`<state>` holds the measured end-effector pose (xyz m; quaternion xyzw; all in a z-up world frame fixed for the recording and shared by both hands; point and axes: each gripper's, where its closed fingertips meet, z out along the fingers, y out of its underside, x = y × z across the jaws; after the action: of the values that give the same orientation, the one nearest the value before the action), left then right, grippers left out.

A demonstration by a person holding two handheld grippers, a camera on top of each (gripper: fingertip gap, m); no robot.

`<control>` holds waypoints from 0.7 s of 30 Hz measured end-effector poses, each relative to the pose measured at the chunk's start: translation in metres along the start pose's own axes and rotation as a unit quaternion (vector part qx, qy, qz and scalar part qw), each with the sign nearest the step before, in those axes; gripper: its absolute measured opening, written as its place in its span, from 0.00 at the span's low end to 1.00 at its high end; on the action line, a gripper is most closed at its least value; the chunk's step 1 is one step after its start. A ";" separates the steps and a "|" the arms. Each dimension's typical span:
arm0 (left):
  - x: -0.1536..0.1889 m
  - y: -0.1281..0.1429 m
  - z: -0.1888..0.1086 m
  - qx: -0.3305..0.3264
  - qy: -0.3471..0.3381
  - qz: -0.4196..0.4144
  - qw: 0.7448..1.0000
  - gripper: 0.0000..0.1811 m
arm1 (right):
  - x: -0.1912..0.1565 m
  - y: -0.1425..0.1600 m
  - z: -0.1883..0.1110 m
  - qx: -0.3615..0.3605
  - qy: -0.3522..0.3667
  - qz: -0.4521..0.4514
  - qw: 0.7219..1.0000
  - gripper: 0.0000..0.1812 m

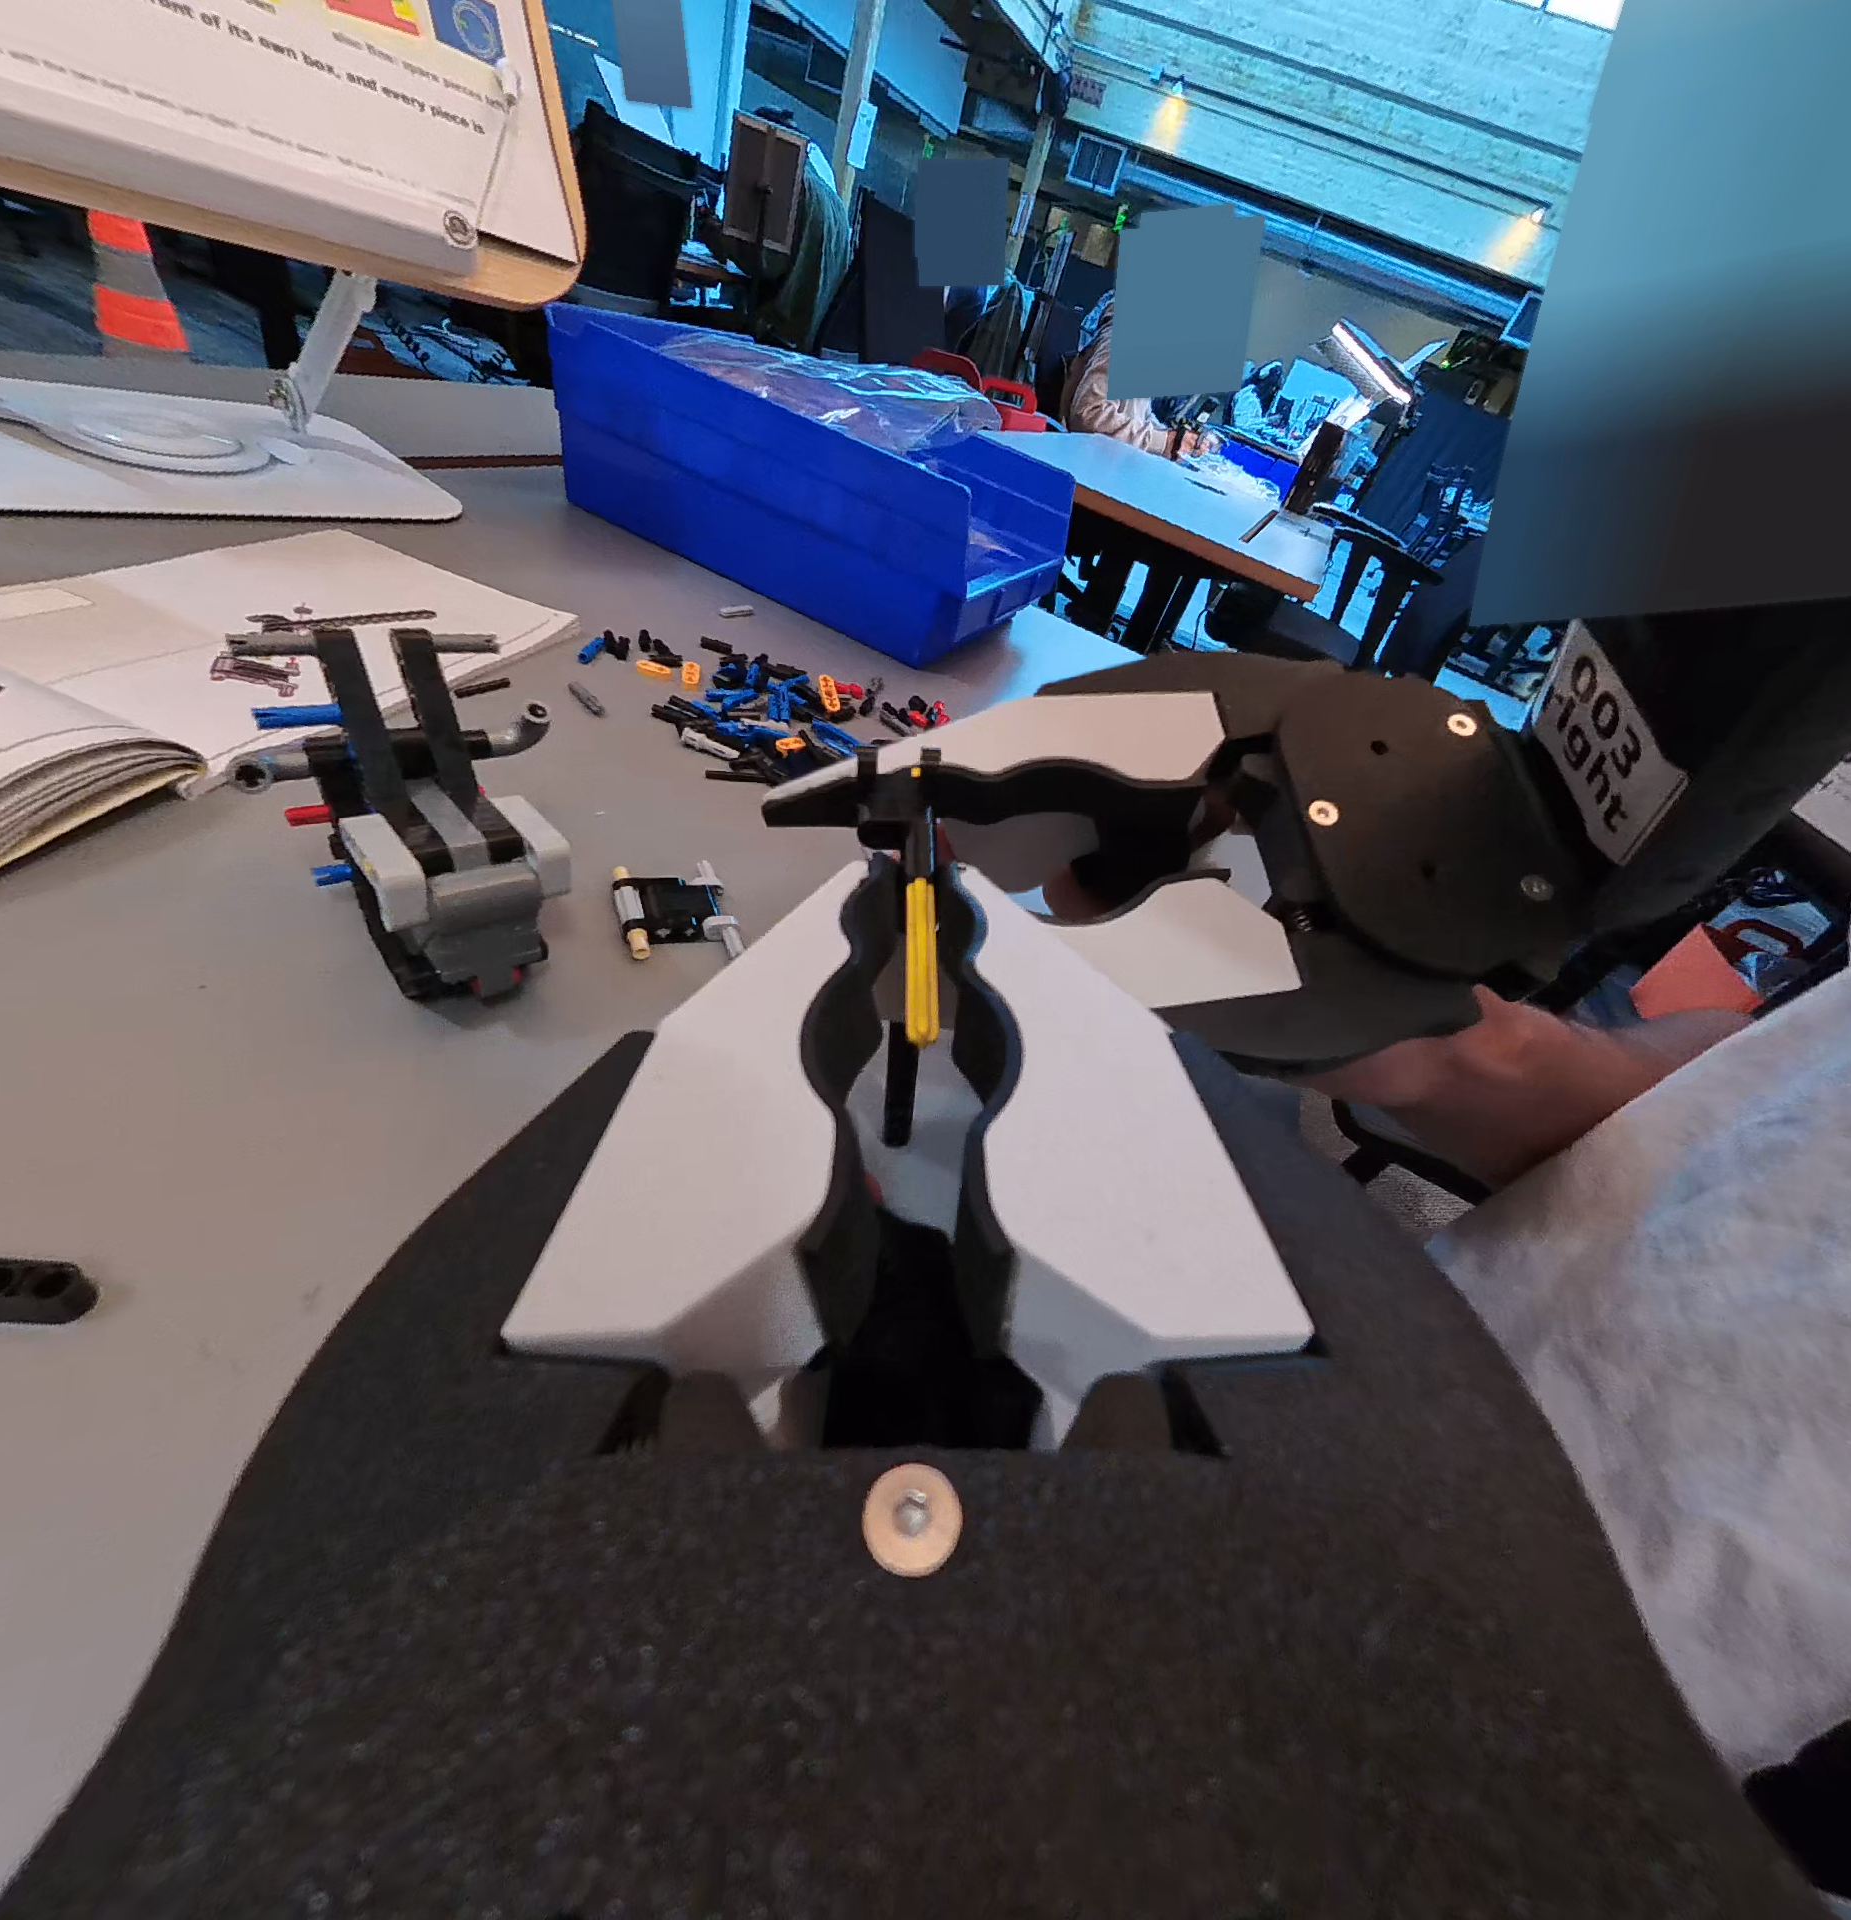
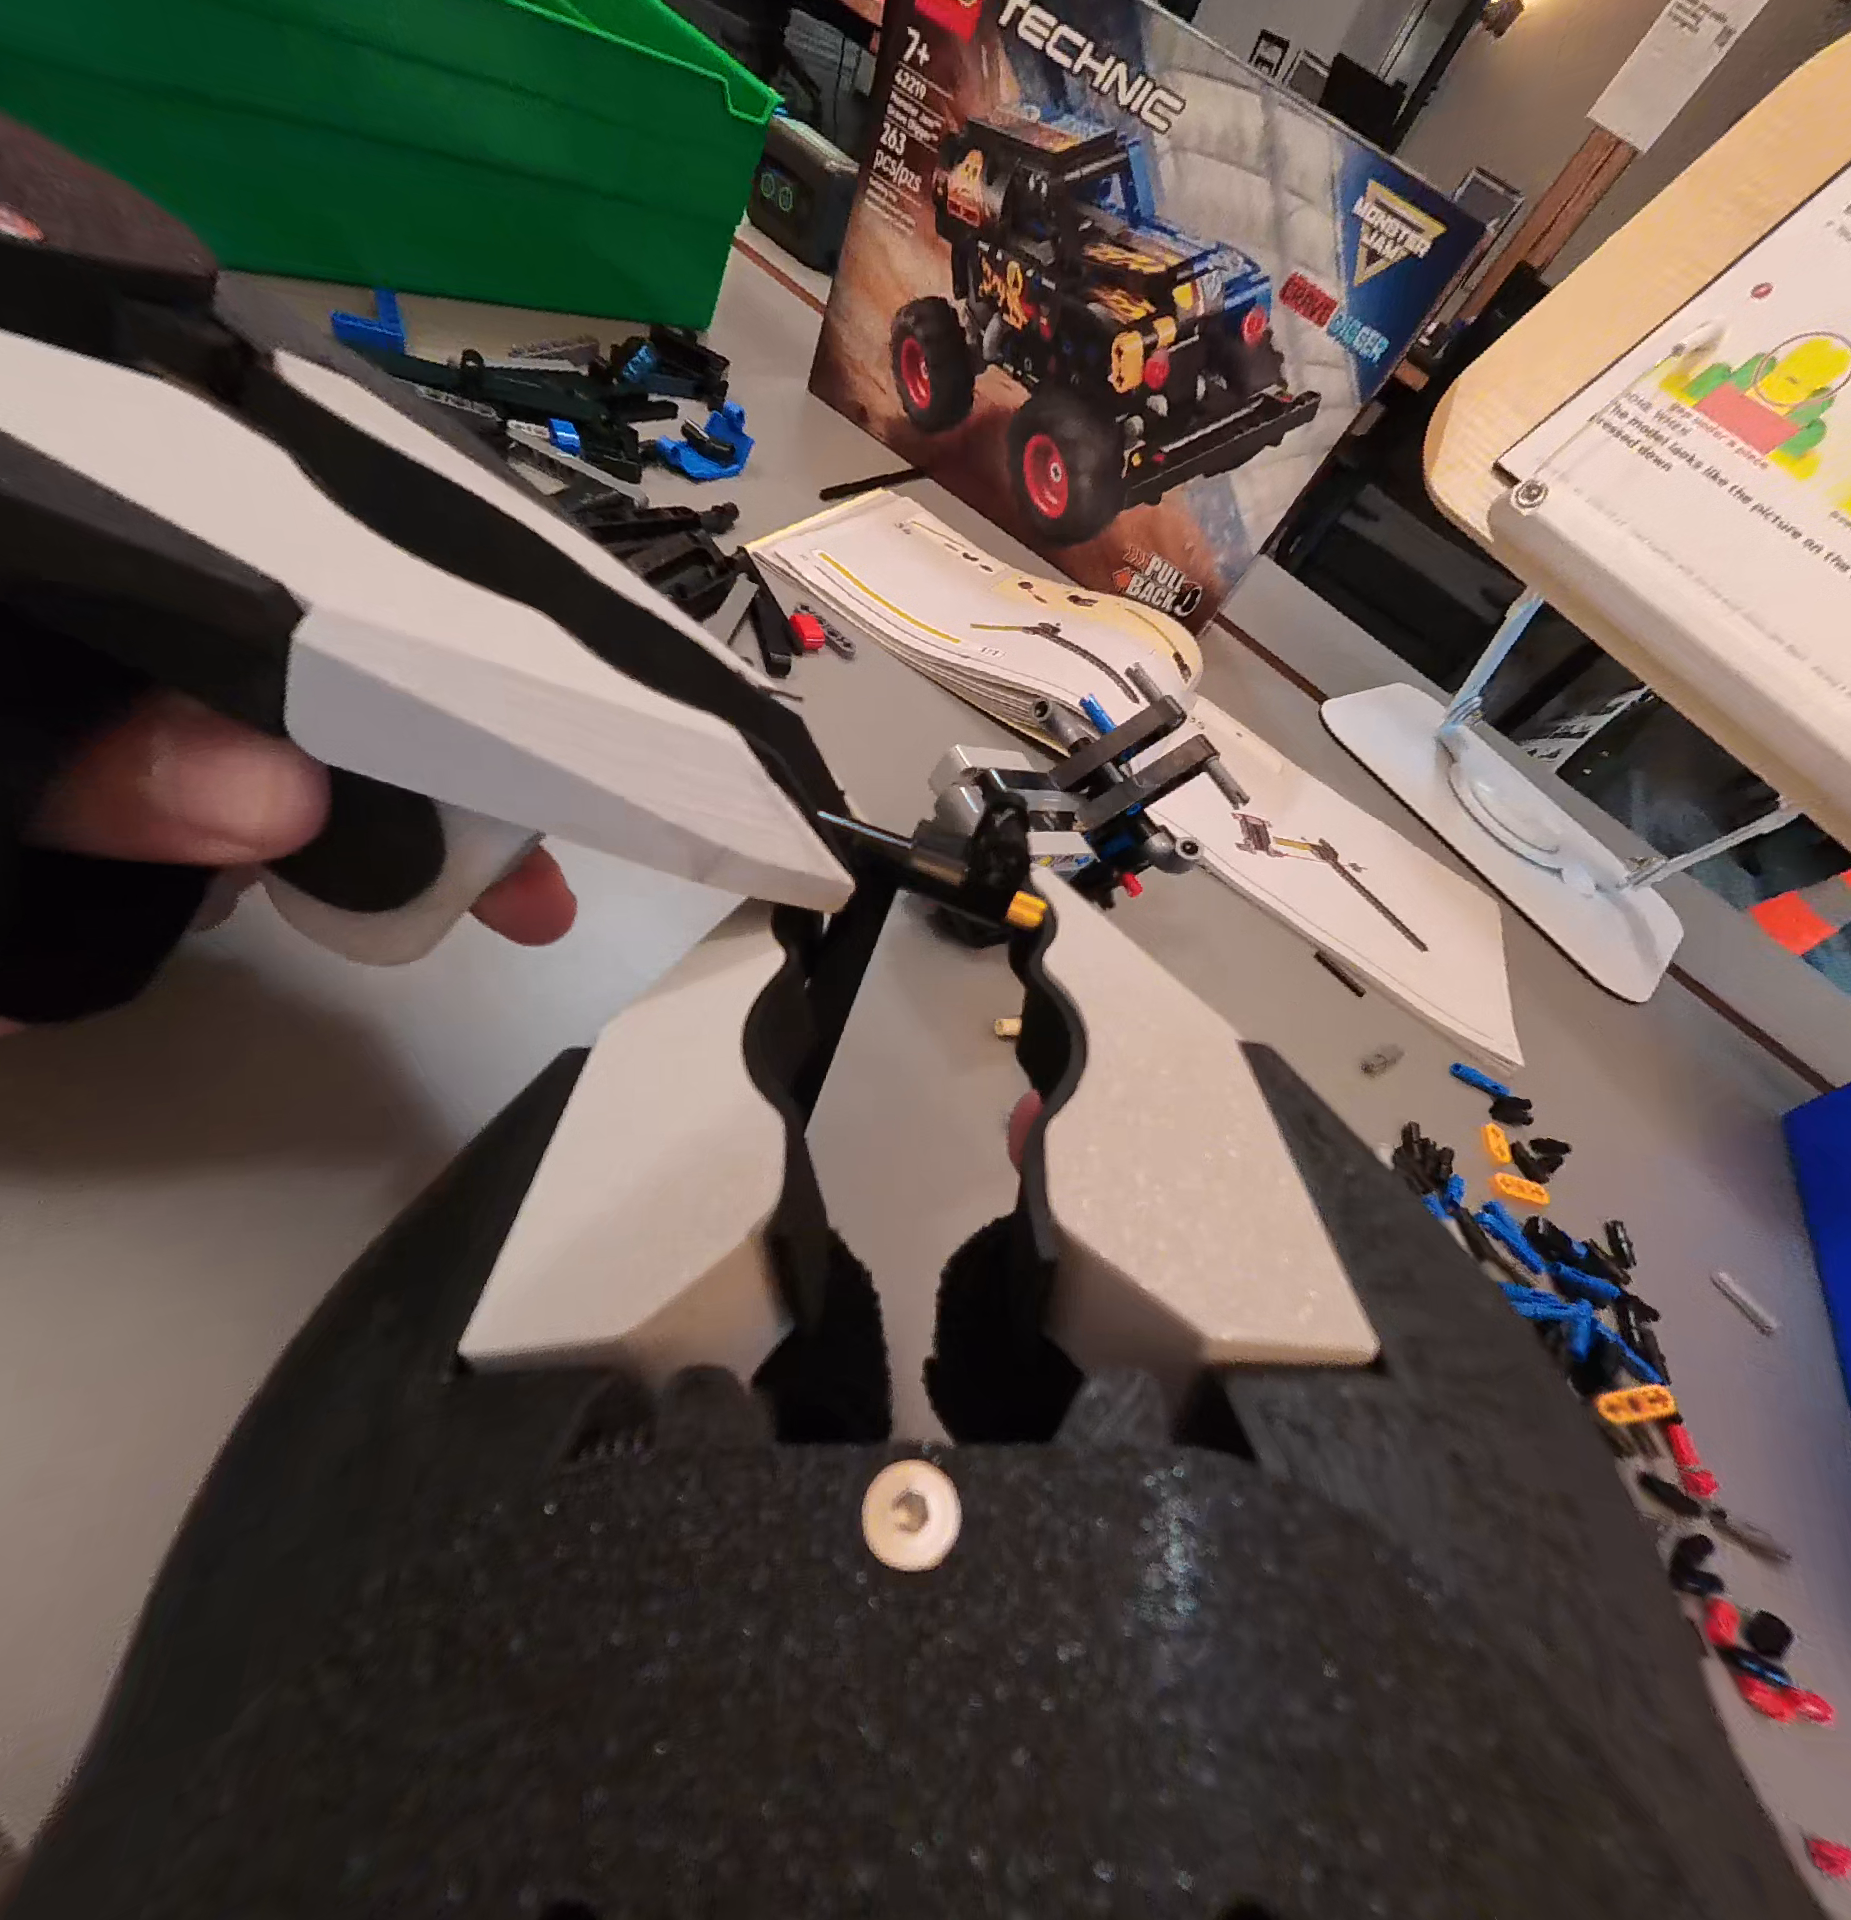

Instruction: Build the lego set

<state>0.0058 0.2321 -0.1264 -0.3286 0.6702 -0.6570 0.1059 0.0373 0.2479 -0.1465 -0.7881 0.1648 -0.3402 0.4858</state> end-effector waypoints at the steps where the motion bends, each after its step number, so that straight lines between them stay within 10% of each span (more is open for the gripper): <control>1: 0.000 0.000 0.000 0.000 0.001 0.001 1.000 0.03 | 0.000 0.000 0.000 0.000 0.000 0.002 1.000 0.19; 16: -0.007 0.000 0.003 -0.004 -0.006 -0.021 1.000 0.03 | 0.004 0.001 0.005 -0.019 0.020 -0.048 0.998 0.17; 21: -0.022 -0.011 -0.004 0.045 0.046 -0.197 0.978 0.03 | -0.008 -0.001 0.002 0.004 -0.071 0.022 0.997 0.25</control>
<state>0.0238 0.2495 -0.1215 -0.4186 0.5663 -0.7087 -0.0422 0.0330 0.2549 -0.1492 -0.8045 0.1455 -0.2737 0.5067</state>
